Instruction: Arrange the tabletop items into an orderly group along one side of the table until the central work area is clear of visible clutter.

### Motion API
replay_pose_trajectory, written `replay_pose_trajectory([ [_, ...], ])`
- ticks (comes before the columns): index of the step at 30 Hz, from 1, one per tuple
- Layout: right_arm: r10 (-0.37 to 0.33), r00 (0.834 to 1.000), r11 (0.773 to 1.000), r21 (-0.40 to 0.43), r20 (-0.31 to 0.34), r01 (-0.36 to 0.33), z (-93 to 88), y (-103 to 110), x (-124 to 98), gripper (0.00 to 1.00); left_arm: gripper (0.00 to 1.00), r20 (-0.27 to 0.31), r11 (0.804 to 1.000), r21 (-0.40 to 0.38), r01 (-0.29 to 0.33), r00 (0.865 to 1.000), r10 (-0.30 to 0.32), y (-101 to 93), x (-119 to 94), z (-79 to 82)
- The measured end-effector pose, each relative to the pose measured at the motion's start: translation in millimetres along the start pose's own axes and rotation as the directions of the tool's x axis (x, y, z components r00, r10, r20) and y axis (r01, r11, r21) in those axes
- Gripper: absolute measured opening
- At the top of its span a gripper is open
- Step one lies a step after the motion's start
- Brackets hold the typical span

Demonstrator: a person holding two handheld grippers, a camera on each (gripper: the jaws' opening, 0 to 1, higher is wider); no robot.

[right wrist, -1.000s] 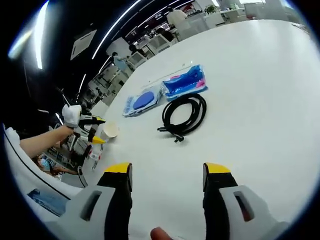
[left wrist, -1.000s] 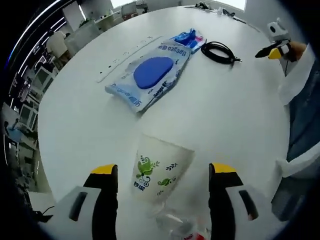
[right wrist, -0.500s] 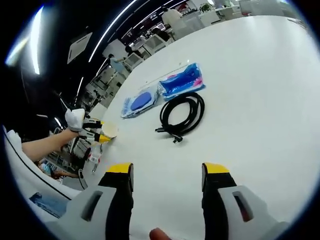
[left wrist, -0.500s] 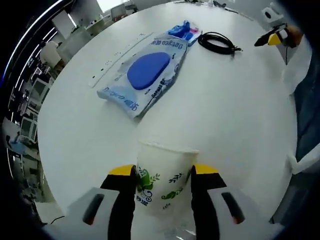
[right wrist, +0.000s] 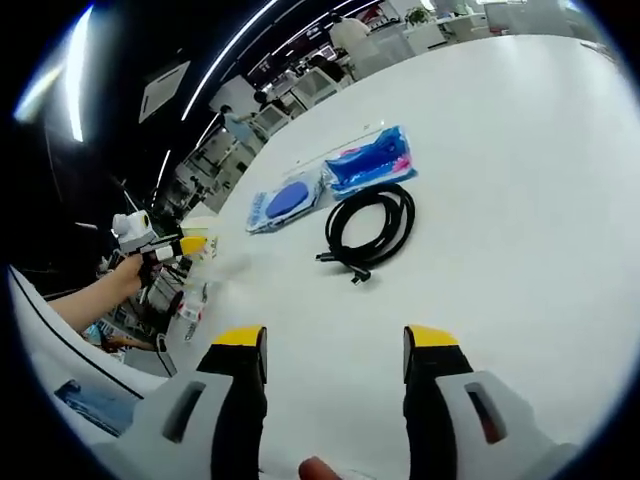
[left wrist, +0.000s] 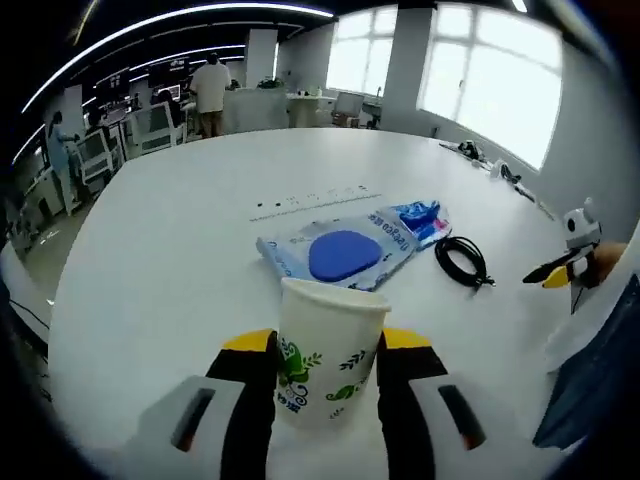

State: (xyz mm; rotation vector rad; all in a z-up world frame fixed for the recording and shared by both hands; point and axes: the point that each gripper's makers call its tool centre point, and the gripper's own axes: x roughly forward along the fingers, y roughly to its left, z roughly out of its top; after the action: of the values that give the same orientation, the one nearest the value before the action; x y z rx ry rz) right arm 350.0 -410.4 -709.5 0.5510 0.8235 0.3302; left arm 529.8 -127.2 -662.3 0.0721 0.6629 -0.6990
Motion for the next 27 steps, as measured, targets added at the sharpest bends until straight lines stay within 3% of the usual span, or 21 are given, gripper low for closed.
replay_pose_trajectory([
  [2,0.002,1.000,1.000,-0.003,0.002,-0.002,-0.3,1,-1,0.54,0.38,0.048,1.000,-0.031,0.001,0.999,0.000,-4.2,-3,7.4],
  [5,0.004,1.000,1.000,-0.006,0.008,-0.004,0.1,1,-2,0.54,0.39,0.156,0.989,-0.149,0.021,0.988,0.003,-12.4,-9,23.0],
  [9,0.007,1.000,1.000,-0.014,0.018,-0.007,1.0,3,-4,0.54,0.39,0.283,0.968,-0.247,0.046,0.959,0.027,-22.6,-18,42.8],
  [12,0.005,1.000,1.000,-0.013,0.024,-0.005,0.6,3,-6,0.54,0.38,0.393,0.927,-0.365,0.089,0.917,0.066,-30.6,-29,58.6],
  [13,0.004,1.000,1.000,-0.013,0.026,-0.004,0.4,2,-6,0.54,0.39,0.458,0.880,-0.451,0.147,0.885,0.087,-33.2,-35,67.1],
  [15,0.003,1.000,1.000,-0.011,0.029,-0.002,0.2,2,-7,0.53,0.38,0.509,0.854,-0.486,0.185,0.855,0.104,-36.9,-42,73.7],
  [16,0.002,1.000,1.000,-0.011,0.029,-0.002,0.1,2,-7,0.53,0.38,0.515,0.850,-0.493,0.184,0.850,0.114,-37.0,-43,74.0],
  [20,0.007,1.000,1.000,-0.018,0.026,-0.007,-1.6,5,-7,0.53,0.38,0.509,0.870,-0.461,0.174,0.855,0.099,-46.7,-43,72.0],
  [24,0.013,1.000,1.000,-0.026,0.024,-0.012,-1.8,7,-7,0.53,0.38,0.515,0.857,-0.474,0.202,0.853,0.084,-51.7,-45,72.2],
  [27,0.015,0.999,1.000,-0.028,0.031,-0.014,-0.2,8,-8,0.53,0.38,0.506,0.872,-0.448,0.196,0.860,0.067,-59.5,-47,71.8],
])
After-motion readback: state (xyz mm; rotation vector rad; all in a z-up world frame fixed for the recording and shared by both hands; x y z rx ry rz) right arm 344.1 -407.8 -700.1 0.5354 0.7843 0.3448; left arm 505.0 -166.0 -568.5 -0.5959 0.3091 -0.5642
